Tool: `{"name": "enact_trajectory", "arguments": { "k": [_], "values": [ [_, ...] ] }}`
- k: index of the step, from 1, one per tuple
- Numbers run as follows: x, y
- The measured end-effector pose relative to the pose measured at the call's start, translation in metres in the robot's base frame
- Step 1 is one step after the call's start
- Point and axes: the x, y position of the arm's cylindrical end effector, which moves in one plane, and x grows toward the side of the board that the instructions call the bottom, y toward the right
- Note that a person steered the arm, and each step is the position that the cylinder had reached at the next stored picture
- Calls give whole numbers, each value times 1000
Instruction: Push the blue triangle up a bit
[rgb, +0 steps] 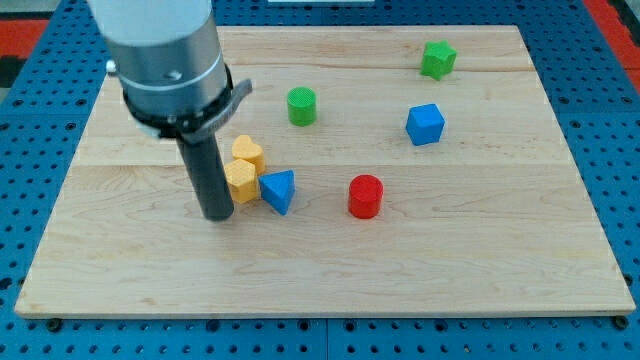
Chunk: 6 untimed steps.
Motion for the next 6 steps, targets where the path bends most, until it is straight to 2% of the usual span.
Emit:
{"name": "enact_trajectory", "arguments": {
  "k": [1, 3, 6],
  "values": [
    [15, 48],
    [-7, 73],
    [-43, 73]
  ]
}}
